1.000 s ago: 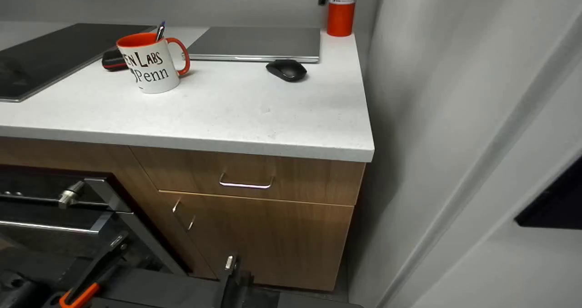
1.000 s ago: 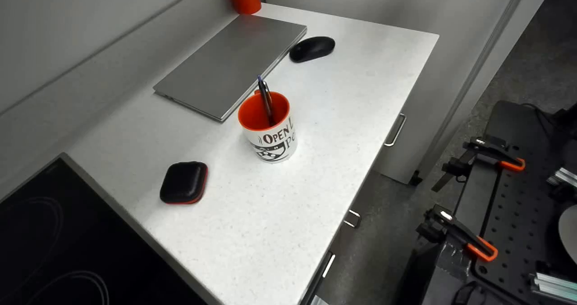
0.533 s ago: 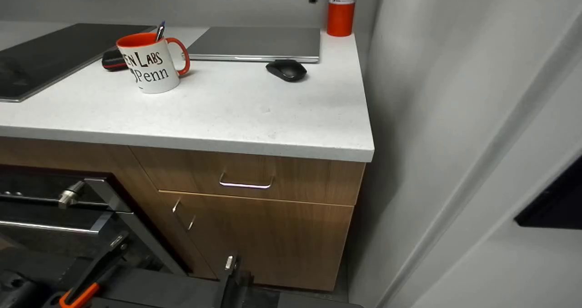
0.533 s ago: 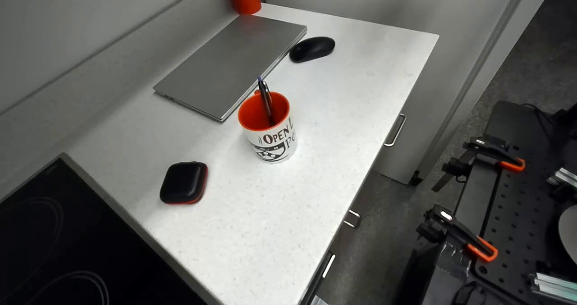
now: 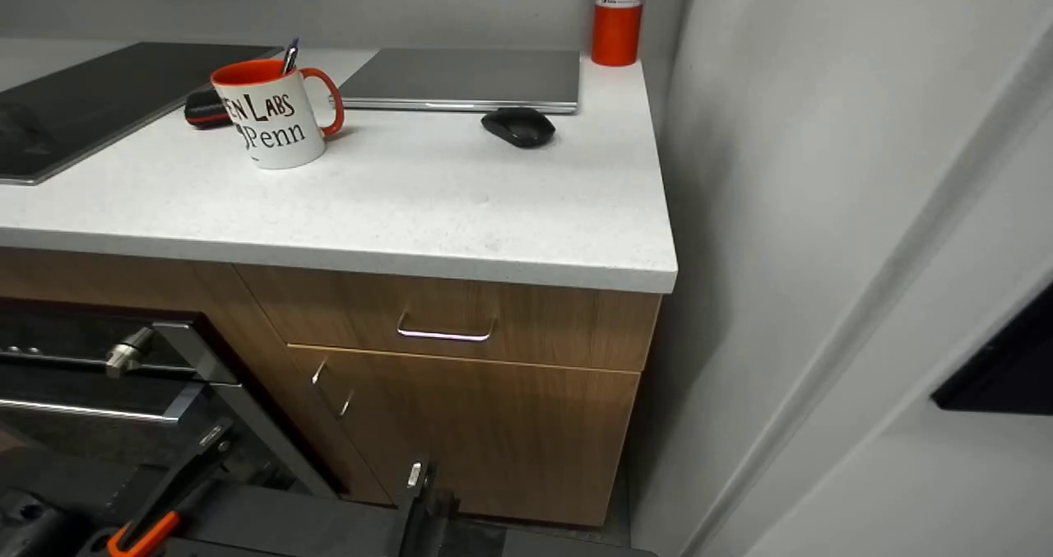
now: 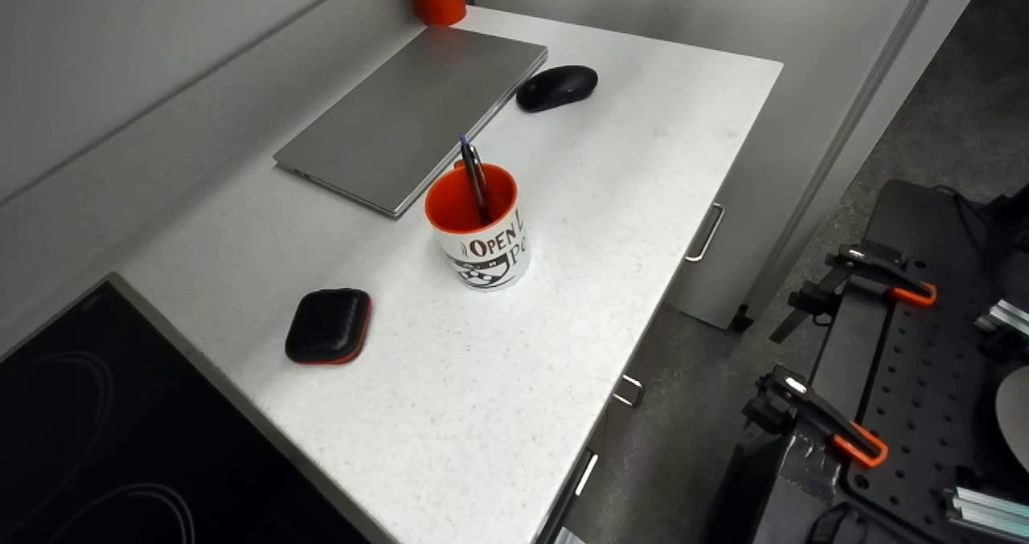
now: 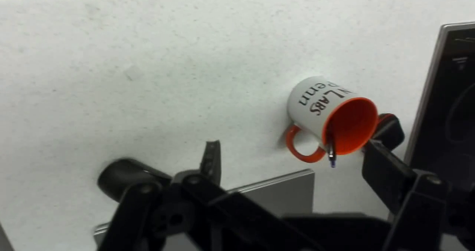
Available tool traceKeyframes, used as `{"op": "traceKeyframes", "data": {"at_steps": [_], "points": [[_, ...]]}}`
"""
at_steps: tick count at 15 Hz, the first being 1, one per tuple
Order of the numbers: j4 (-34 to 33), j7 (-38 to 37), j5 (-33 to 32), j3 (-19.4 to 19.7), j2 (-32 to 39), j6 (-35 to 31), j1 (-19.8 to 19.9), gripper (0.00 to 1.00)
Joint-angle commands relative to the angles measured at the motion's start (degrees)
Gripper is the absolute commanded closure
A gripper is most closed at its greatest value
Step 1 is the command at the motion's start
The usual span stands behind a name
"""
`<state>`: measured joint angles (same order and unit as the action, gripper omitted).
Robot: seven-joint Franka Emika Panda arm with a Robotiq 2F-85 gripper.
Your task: Pick up the black pen from the mug cup and place it on the table.
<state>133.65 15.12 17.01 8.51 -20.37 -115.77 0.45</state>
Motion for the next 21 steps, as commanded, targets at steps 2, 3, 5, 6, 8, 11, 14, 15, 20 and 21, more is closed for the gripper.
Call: {"op": "traceKeyframes", "data": {"at_steps": [2,3,5,6,8,11,14,15,20,21], "points": [[-0.1,-0.5,2.8,-1.6,0.0,0.1,-0.9,0.00],[-0.1,-0.6,2.9,-2.0,0.0,0.1,-1.1,0.00],[-0.1,-0.6,2.9,-2.0,0.2,0.1,-1.0,0.00],[-0.1,-0.6,2.9,-1.8,0.3,0.1,-0.9,0.00],[-0.1,-0.6,2.9,-1.8,0.3,0.1,-0.8,0.00],[-0.4,-1.0,2.4,-2.5,1.1,0.0,-1.2,0.00],[-0.5,-2.2,2.5,-4.9,2.5,-1.7,-2.4,0.00],[-0.4,-2.6,1.8,-5.9,3.0,-2.1,-2.8,0.00],[-0.9,-5.2,1.0,-10.7,6.3,-6.6,-4.7,0.00],[-1.0,-6.2,0.6,-11.5,7.0,-8.1,-5.0,0.00]]}}
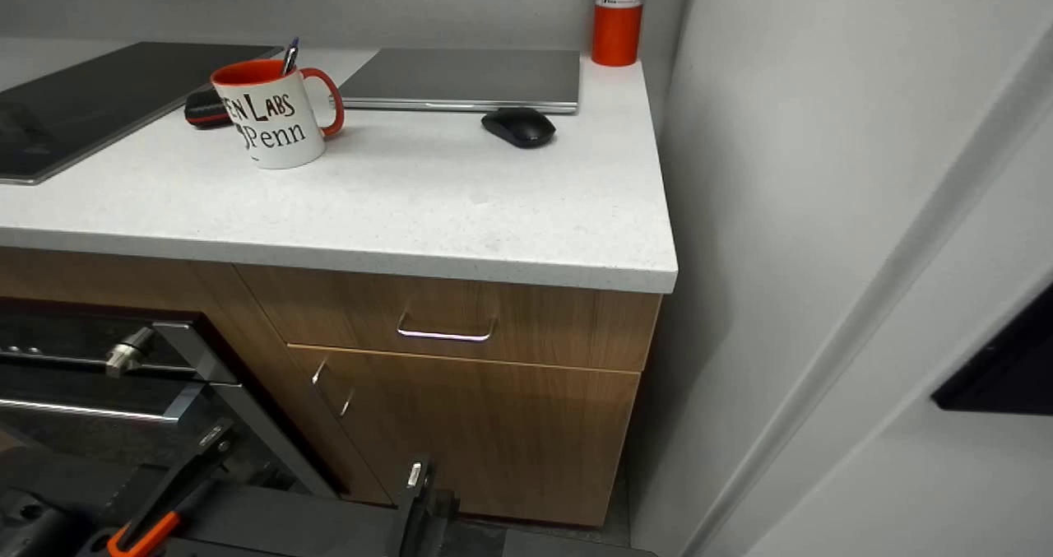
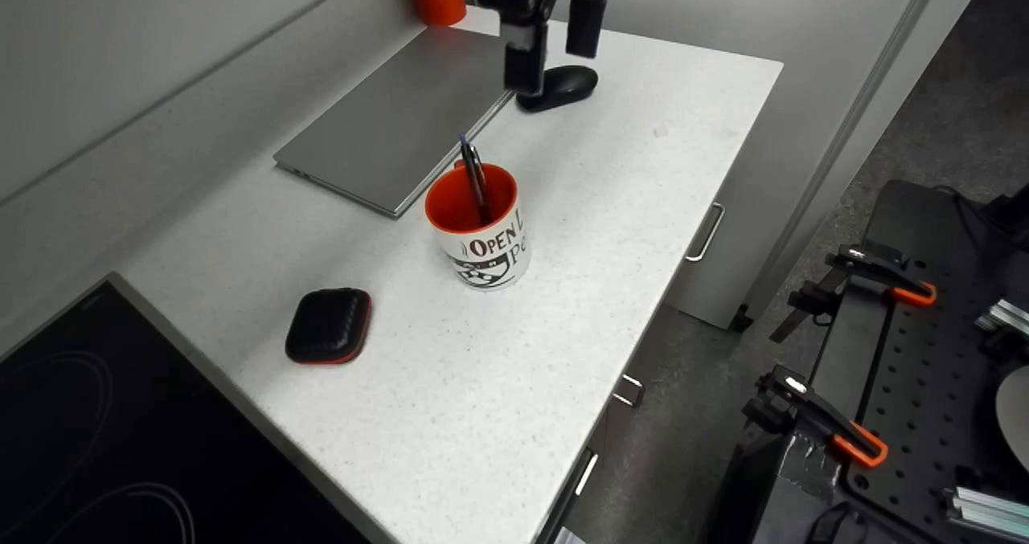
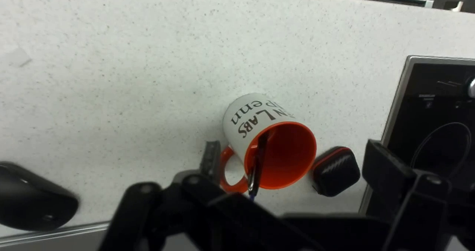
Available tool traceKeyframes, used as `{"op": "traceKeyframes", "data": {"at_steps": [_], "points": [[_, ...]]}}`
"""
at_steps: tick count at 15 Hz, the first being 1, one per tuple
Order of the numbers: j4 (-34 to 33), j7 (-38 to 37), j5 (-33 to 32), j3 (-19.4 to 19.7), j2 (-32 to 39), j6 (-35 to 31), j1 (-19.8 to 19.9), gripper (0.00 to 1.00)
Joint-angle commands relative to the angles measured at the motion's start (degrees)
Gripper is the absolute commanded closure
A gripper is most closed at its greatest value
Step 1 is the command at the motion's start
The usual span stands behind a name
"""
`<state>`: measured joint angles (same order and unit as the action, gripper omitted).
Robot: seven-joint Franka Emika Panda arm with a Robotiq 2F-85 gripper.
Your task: Pick up the black pen from the mug cup and place it on the table.
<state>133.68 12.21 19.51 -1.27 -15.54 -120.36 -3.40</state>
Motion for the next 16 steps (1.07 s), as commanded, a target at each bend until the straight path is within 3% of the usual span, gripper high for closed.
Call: {"op": "traceKeyframes", "data": {"at_steps": [1,6,16], "points": [[-1.2,-4.9,-2.7,-2.5,3.3,-5.4,-1.2,0.00],[-2.2,-10.3,-6.2,-4.4,8.7,-11.4,-1.4,0.00],[-5.6,-16.4,-6.8,-5.1,14.7,-12.5,-2.0,0.00]]}}
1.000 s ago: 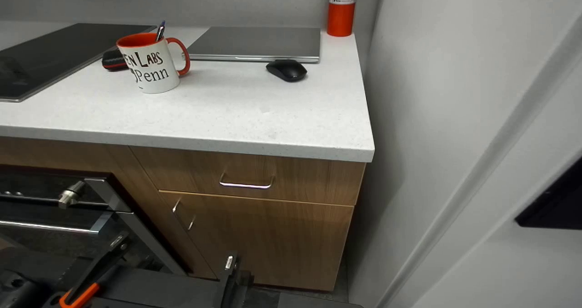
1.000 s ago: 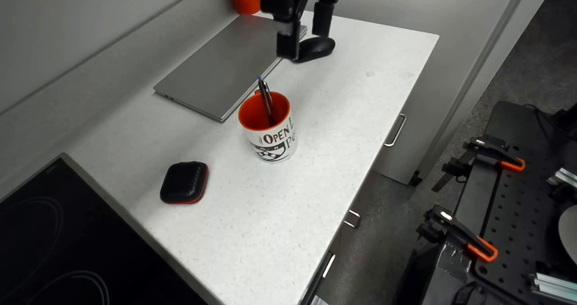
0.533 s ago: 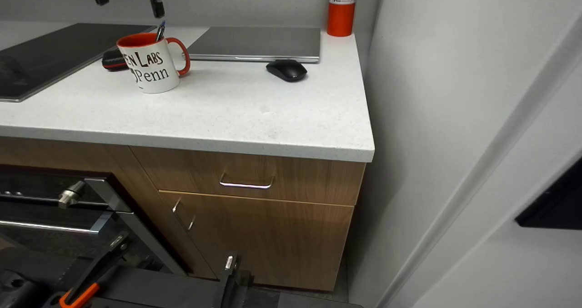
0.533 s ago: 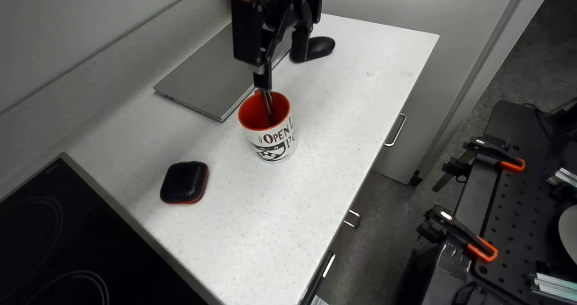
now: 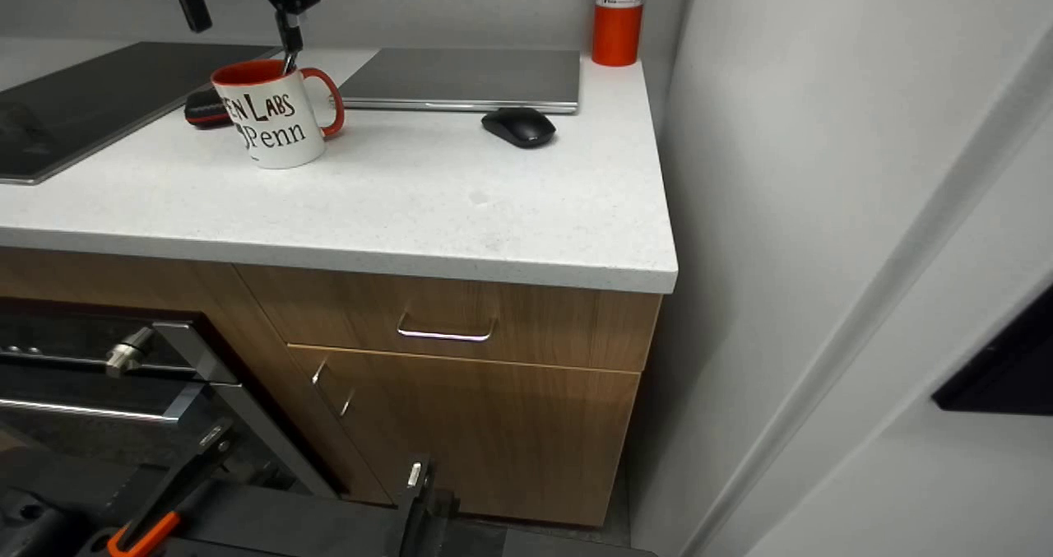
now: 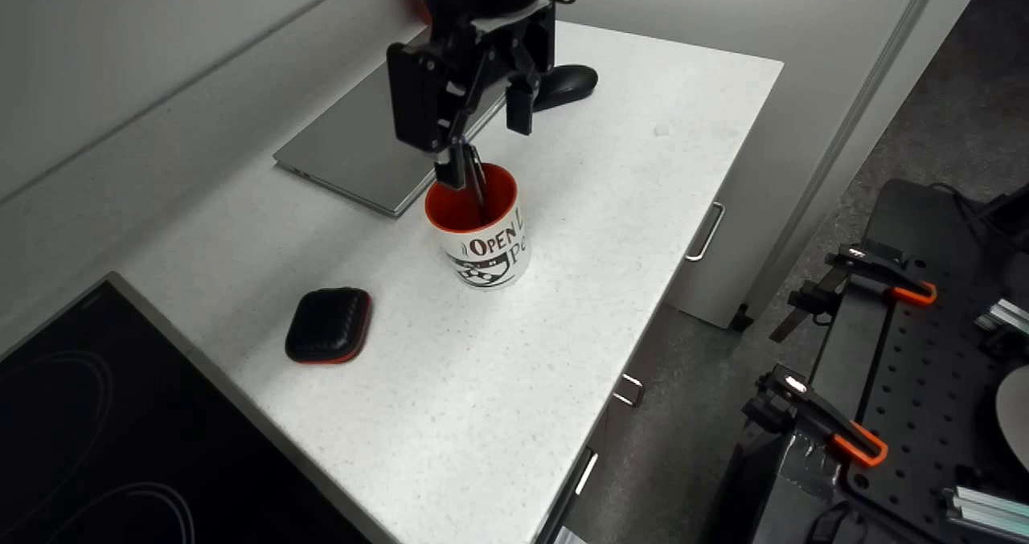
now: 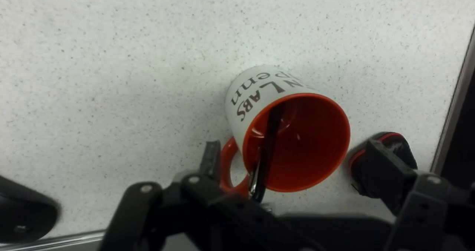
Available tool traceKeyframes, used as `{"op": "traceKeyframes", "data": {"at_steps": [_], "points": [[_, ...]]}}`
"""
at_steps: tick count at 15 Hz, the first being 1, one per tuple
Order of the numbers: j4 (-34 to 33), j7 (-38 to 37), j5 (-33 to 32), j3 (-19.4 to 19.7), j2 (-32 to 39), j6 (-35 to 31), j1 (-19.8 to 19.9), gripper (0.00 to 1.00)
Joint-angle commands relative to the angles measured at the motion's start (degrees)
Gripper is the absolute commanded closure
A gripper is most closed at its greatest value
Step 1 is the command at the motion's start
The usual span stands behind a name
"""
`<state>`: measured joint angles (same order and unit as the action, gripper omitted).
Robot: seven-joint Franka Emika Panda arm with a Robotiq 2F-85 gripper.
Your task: Pick up the black pen from the mug cup and place it on the table.
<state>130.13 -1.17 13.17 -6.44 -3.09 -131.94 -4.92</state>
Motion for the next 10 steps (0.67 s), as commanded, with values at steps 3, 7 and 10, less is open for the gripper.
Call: {"op": "traceKeyframes", "data": {"at_steps": [3,7,10], "points": [[-3.3,-4.1,0.2,0.3,4.2,-0.9,-0.3,0.00],[-4.5,-5.2,1.0,0.7,5.7,-0.8,0.0,0.00],[-5.5,-5.7,1.4,1.0,6.5,-0.9,0.1,0.00]]}}
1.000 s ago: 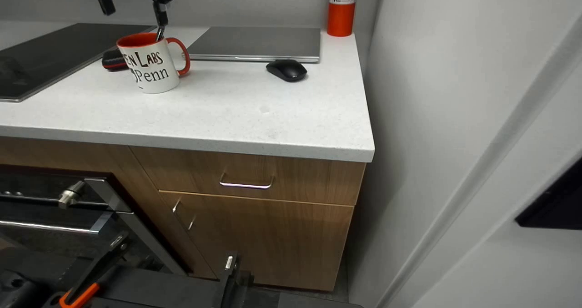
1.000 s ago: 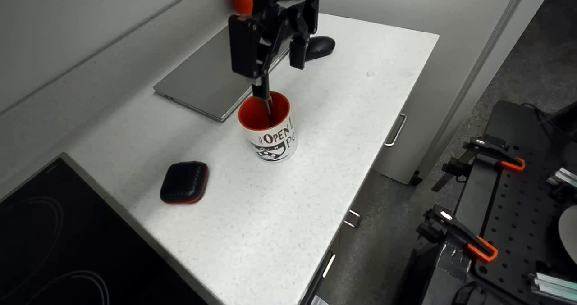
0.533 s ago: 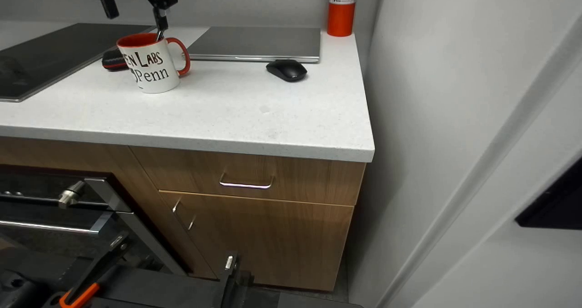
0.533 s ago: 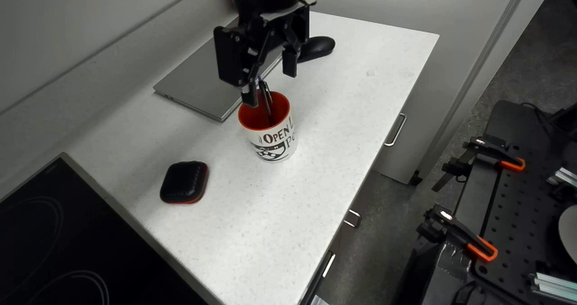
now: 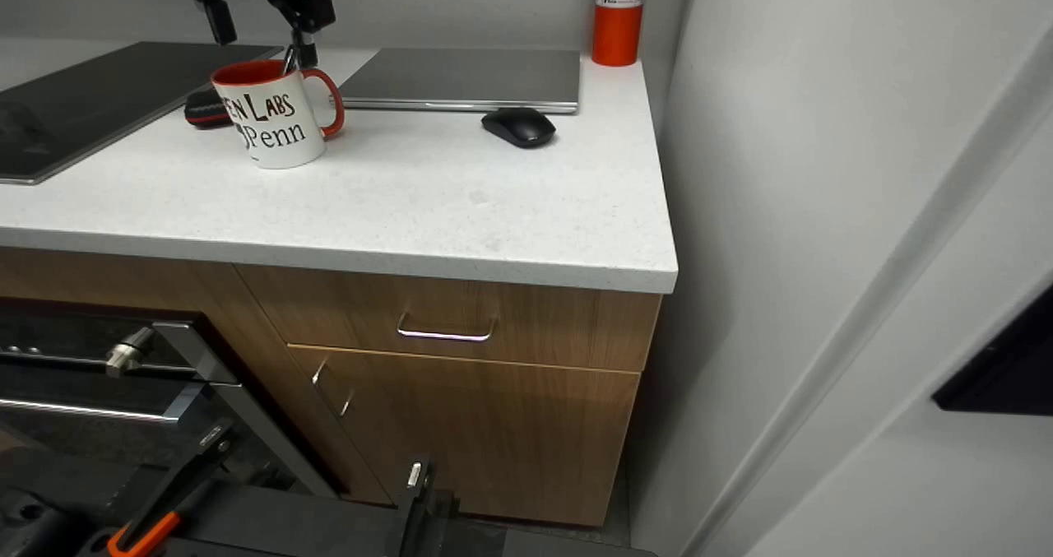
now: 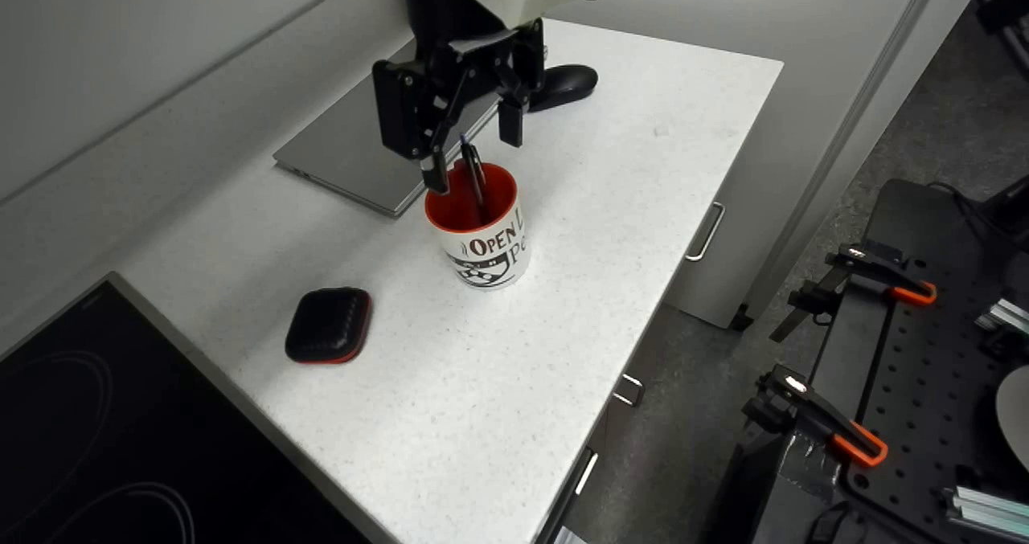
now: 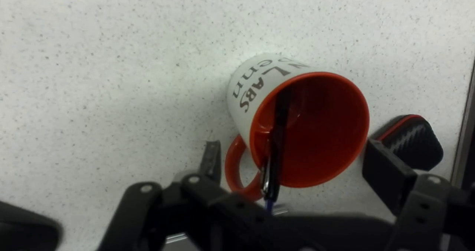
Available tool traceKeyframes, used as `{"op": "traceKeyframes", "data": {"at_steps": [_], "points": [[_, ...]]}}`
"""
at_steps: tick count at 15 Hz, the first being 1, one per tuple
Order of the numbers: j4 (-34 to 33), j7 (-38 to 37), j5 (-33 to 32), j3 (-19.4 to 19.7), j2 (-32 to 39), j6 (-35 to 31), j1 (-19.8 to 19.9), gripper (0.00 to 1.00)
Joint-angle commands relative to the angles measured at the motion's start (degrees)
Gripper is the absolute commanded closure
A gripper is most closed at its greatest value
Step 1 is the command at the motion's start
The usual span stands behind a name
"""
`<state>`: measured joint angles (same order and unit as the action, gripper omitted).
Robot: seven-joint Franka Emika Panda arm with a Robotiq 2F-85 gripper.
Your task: Pick up the black pen from the mug cup and place it on the table.
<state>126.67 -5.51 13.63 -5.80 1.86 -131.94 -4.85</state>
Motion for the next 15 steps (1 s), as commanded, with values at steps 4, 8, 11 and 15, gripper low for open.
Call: {"op": "traceKeyframes", "data": {"at_steps": [4,8,11,15], "points": [[-3.3,-1.6,1.5,0.8,2.7,-0.5,0.3,0.09],[-4.0,-1.5,2.0,1.0,3.1,-0.3,0.5,0.49],[-4.1,-1.3,2.6,1.2,3.2,-0.2,0.8,0.74],[-4.2,-1.0,3.0,1.5,3.1,0.0,1.1,1.00]]}}
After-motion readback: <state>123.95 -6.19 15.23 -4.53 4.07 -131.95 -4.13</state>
